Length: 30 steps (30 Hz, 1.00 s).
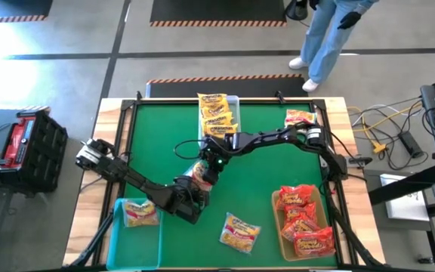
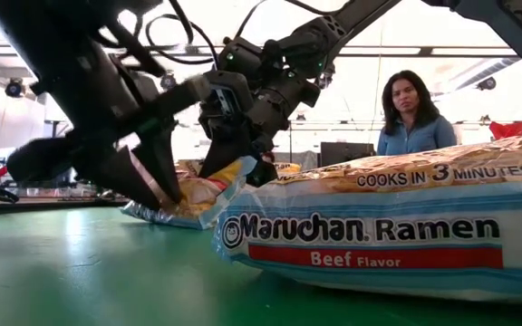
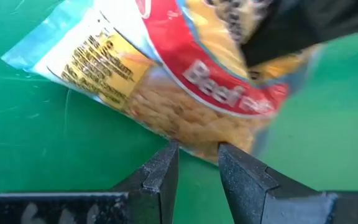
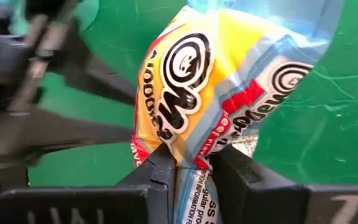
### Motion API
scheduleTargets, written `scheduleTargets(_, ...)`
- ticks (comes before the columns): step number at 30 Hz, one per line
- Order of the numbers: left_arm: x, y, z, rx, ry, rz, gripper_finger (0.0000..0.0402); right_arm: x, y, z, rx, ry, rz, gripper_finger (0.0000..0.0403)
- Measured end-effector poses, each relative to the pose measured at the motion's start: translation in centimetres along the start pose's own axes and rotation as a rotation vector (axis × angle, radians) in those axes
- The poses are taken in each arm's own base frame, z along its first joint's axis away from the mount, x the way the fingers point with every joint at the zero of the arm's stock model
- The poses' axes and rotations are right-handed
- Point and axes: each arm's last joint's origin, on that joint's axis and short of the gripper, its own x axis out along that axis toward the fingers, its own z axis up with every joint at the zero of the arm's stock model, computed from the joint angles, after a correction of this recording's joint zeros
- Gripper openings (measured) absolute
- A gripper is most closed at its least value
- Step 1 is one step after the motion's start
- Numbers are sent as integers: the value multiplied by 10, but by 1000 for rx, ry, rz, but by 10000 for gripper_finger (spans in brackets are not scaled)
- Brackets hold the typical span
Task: Sort Maruchan noodles
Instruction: Put the top left blue noodle pack into the blue bin
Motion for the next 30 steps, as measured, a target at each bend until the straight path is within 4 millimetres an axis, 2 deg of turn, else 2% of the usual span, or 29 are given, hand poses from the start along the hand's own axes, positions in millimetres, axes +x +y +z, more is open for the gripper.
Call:
scheduleTargets(10,-16,-5,-4,-13,13,-74,97,-3,-3,2,0,-5,2,39)
scheduleTargets(23,-70,-21,8,28,15,-218,97,-14,-1,9,-54,13,81,38)
scheduleTargets(30,-96,-32,24,120,-10,-154,97,-17,4,8,-82,50,186,38)
